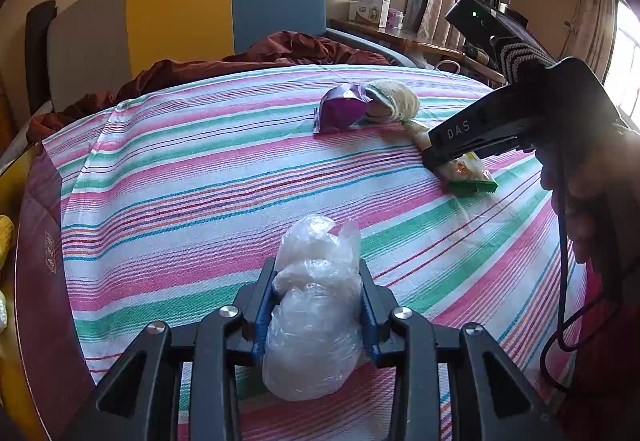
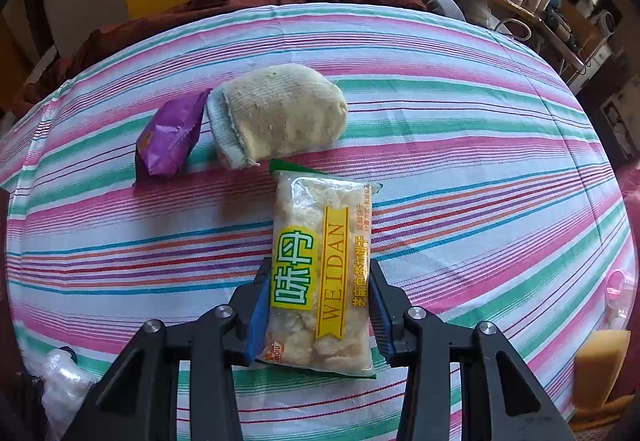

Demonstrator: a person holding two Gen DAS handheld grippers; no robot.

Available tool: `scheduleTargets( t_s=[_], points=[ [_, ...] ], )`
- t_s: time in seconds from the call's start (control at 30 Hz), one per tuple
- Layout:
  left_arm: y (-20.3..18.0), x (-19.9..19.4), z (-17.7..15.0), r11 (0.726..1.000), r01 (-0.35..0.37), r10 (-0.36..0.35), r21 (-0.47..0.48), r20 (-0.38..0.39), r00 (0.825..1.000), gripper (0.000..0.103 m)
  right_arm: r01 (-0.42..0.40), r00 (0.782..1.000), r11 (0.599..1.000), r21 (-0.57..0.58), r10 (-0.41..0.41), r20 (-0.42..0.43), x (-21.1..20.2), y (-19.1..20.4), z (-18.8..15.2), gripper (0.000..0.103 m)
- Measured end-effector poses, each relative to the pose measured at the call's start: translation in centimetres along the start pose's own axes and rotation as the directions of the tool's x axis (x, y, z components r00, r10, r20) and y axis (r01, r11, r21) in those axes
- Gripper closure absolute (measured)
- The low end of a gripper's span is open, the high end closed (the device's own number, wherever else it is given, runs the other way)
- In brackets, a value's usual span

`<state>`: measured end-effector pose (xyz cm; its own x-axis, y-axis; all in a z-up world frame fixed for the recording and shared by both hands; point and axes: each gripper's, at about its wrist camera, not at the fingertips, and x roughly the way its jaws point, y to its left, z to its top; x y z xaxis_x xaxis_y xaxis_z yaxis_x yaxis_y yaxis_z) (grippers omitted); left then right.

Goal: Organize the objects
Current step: 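Carry clear bundle into gold tray and open left tool while right tool holds WEIDAN packet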

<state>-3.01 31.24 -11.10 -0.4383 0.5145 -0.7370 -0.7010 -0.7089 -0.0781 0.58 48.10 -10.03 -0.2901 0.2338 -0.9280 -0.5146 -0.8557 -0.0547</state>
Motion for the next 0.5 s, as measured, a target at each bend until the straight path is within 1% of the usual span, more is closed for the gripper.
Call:
scheduleTargets(
  t_s=[0.2,0.27,0.4,0.43,0.5],
  points=[
    [-0.2,0.0,0.0,1.0,-0.007,0.007,0.003,0.002,1.0,0.068,0.011,1.0,1.0,-0.017,-0.011,0.009,0.1,-0.1,0.1,0.059],
    [-0.2,0.0,0.0,1.0,-0.01,0.01,0.007,0.002,1.0,0.068,0.012,1.0,1.0,-0.02,-0.012,0.011,-1.0,0.6,-0.8,0.059],
    [-0.2,-0.2,0.0,1.0,-0.016,0.016,0.005,0.003,1.0,0.069,0.015,1.0,0.999,-0.031,-0.014,0.018,-1.2,0.7,-0.8,0.059],
    [-0.2,-0.2,0.0,1.0,-0.017,0.017,0.002,0.003,1.0,0.069,0.017,1.0,0.999,-0.034,-0.016,0.02,-1.0,1.5,-0.6,0.059],
    [-0.1,-0.4,0.0,1.0,-0.018,0.018,-0.005,0.002,1.0,0.069,0.02,0.999,0.999,-0.044,-0.019,0.025,-1.2,1.9,-0.6,0.059]
  ],
)
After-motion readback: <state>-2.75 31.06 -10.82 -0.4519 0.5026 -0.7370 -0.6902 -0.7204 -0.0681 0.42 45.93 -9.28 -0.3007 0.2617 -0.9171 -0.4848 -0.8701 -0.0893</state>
